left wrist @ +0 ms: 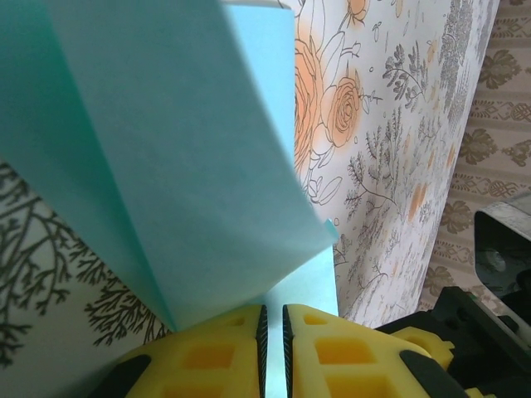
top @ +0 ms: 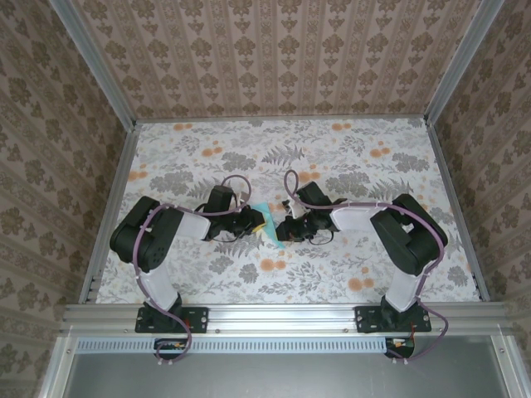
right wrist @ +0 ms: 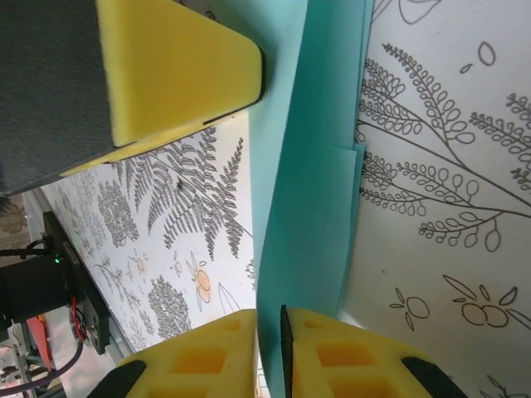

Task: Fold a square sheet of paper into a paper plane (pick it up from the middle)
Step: Fold the wing for the fifth time at the center of the table.

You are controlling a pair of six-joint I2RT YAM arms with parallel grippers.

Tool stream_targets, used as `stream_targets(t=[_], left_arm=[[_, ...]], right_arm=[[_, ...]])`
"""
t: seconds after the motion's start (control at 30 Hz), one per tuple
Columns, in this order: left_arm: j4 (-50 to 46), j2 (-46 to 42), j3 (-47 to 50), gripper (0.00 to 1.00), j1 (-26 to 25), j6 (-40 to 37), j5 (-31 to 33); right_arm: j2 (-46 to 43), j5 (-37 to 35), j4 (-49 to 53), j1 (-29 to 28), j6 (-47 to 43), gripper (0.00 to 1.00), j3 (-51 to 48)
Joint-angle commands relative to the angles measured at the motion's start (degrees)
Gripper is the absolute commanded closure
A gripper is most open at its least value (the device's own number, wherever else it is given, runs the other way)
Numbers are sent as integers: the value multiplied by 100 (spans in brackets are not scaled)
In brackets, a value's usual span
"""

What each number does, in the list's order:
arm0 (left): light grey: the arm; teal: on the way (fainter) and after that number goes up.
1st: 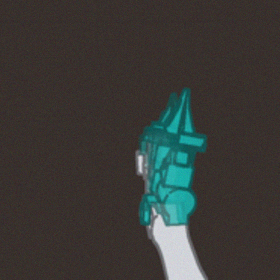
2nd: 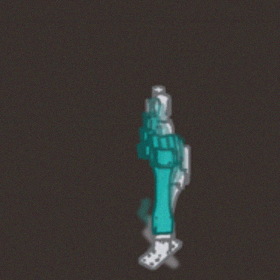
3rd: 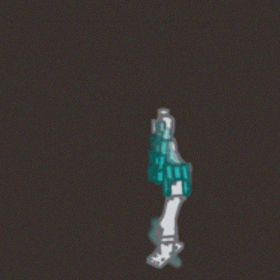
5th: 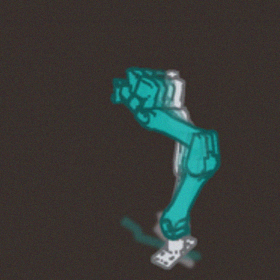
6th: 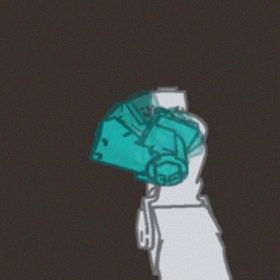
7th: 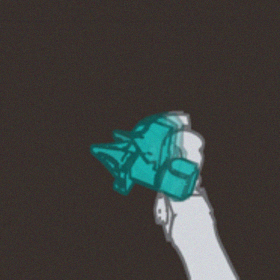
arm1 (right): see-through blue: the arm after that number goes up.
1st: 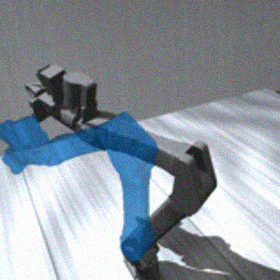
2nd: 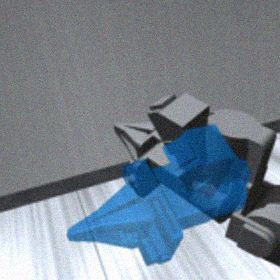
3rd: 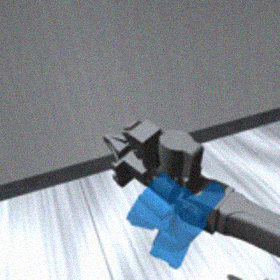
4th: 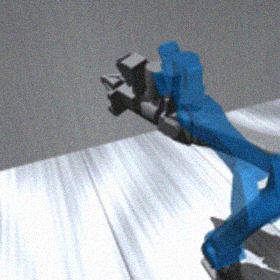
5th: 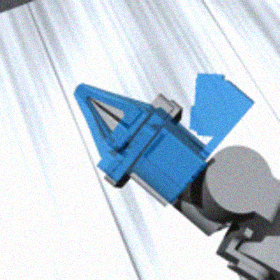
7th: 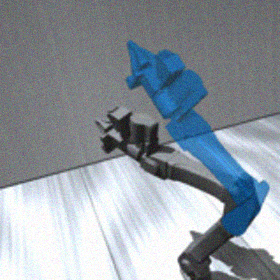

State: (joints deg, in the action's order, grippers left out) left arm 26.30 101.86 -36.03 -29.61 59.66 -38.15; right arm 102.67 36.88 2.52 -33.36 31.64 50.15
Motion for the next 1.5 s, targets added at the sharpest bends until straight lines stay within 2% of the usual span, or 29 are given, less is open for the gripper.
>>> stream_targets(t=[0.0,0.13,0.27,0.53,0.77,0.87,1.0,1.47], left_arm=[[-362,-61,106,84,-37,-140,93],[-371,-61,121,85,-37,-139,89],[-387,-57,118,84,-37,-143,89],[-491,-44,86,85,-37,-174,256],[-531,-44,61,85,-41,-207,256],[-554,-35,61,85,-40,-209,251],[-557,-49,53,85,-45,-214,256],[-669,-66,15,85,-45,-218,282]], right_arm=[[225,78,271,-52,-146,87,177],[377,74,273,-67,-180,92,195],[418,77,384,-65,-227,92,262],[-236,-124,715,-50,-321,77,303],[-179,-302,885,-55,-409,73,457],[-57,-278,875,-75,-395,74,577],[116,-197,794,-100,-348,82,636],[363,-173,825,-118,-381,83,402]])
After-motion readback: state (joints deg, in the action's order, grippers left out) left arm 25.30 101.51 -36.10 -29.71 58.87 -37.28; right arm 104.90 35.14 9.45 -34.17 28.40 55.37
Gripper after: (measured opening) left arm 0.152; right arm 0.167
